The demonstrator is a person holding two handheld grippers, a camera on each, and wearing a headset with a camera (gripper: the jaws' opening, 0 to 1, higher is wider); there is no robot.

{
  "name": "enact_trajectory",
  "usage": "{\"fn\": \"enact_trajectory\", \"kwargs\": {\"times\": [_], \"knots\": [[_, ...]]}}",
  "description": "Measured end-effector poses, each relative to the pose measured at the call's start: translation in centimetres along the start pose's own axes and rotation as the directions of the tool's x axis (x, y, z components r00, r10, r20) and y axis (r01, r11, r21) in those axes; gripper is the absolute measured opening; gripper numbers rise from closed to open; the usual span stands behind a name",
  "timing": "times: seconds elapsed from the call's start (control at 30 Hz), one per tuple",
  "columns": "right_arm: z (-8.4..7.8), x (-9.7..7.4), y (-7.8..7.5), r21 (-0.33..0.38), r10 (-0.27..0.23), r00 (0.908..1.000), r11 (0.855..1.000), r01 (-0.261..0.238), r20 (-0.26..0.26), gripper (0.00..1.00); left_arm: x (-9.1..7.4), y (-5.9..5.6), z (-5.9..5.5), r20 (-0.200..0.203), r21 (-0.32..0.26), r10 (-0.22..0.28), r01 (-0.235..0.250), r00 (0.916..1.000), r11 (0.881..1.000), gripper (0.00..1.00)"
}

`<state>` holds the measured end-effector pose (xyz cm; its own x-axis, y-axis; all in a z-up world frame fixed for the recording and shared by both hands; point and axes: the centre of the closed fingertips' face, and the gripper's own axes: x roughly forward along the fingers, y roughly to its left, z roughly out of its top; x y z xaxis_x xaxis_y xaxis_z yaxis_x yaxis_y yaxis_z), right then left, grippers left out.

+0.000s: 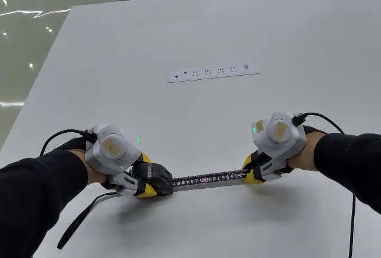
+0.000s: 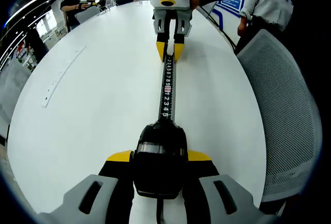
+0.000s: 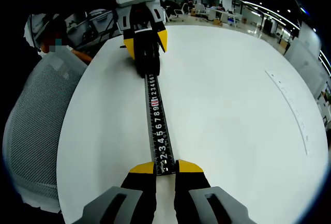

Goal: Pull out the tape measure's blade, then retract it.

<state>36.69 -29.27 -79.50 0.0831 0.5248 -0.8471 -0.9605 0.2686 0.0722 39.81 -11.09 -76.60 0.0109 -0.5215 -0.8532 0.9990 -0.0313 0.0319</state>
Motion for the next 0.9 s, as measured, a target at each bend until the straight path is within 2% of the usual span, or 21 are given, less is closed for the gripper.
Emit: {"fn": "enact_trajectory", "kwargs": {"times": [0.9], "knots": [[-0.91, -0.61, -0.11, 0.008, -0.009, 1.0, 1.0, 0.009, -0.001, 0.08, 0.04, 0.07, 0.01, 0.005, -0.001, 0.003, -0.003, 1.0, 1.0, 0.3]]}}
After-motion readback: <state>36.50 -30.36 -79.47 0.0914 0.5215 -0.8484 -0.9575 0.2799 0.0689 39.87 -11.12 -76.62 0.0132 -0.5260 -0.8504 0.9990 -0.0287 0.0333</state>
